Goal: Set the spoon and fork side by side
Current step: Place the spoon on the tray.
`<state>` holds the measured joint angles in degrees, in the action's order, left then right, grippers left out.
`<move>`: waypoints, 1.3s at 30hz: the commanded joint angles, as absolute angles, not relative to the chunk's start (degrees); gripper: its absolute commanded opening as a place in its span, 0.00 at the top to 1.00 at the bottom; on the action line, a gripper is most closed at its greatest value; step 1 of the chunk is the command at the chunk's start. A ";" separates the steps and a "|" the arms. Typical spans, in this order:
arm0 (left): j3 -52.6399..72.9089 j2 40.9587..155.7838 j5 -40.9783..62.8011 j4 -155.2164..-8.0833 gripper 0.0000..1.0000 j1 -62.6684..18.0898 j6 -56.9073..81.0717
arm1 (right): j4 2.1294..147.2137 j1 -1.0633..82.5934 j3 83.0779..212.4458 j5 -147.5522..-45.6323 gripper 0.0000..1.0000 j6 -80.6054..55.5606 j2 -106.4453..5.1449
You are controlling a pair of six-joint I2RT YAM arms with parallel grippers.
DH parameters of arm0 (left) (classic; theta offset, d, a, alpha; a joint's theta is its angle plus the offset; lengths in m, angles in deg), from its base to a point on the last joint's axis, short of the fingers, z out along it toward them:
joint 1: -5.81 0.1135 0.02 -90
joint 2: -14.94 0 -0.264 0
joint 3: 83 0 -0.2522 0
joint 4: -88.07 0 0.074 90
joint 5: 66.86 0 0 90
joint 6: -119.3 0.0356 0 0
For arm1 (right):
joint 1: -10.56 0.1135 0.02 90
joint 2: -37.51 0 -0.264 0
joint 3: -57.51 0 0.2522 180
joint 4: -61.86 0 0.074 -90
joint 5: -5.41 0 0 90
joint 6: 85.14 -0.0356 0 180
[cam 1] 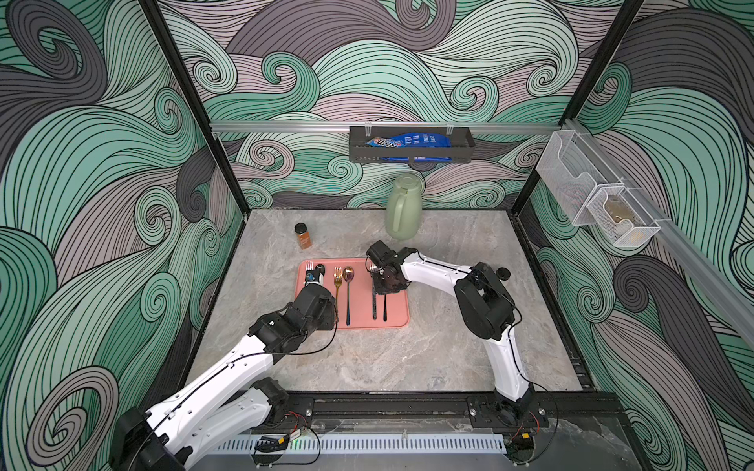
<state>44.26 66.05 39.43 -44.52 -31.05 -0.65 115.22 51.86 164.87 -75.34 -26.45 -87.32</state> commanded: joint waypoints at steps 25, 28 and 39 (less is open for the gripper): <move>42.58 68.05 39.85 -45.57 0.48 -30.58 0.46 | 113.59 51.88 163.16 -73.75 0.83 -22.65 -89.34; 42.38 67.95 40.85 -45.45 0.48 -30.59 0.90 | 114.12 51.79 163.54 -73.76 0.81 -22.65 -89.40; 37.68 68.25 56.80 -50.43 0.39 -28.72 6.15 | 118.05 51.46 164.01 -72.24 0.49 -20.95 -74.03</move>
<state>40.30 68.61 48.46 -47.12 -29.83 3.15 116.44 51.95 163.63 -73.94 -21.97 -81.40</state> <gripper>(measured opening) 0.600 0.491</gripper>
